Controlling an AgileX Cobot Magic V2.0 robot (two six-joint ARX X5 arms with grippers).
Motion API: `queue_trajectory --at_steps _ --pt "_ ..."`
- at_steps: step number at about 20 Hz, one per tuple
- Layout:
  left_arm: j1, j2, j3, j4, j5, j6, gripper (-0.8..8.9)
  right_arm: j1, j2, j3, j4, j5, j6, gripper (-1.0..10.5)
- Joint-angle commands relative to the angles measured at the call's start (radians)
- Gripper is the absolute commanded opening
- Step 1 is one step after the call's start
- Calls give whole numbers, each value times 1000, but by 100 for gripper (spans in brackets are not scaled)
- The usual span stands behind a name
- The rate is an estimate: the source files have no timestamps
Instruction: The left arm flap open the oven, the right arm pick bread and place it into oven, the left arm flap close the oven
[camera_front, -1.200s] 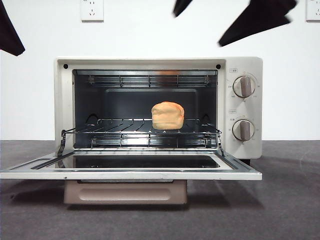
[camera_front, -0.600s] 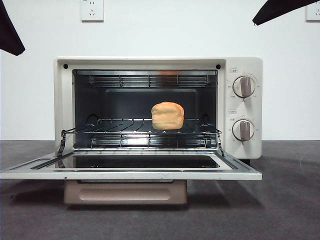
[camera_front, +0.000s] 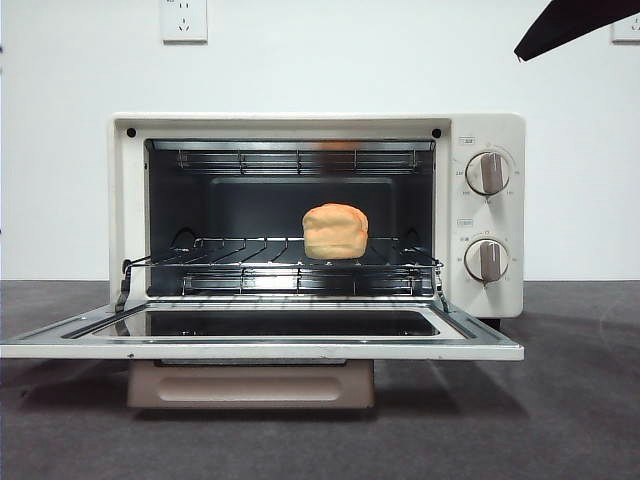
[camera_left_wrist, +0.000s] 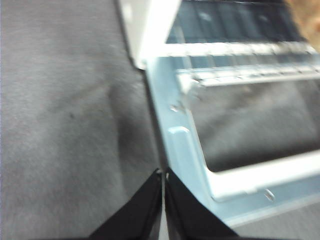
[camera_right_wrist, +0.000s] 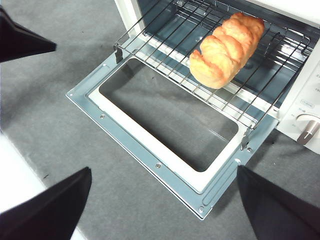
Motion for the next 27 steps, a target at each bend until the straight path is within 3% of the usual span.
queue_trajectory --at_steps 1,16,24,27 --pt "25 29 -38 97 69 -40 14 6 7 15 6 0 -13 463" --pt "62 452 -72 372 184 -25 14 7 7 15 7 -11 -7 463" --pt "69 525 -72 425 331 -26 14 7 7 15 13 -11 -6 463" --pt "98 525 -72 470 433 -50 15 7 7 15 12 -11 -6 463"
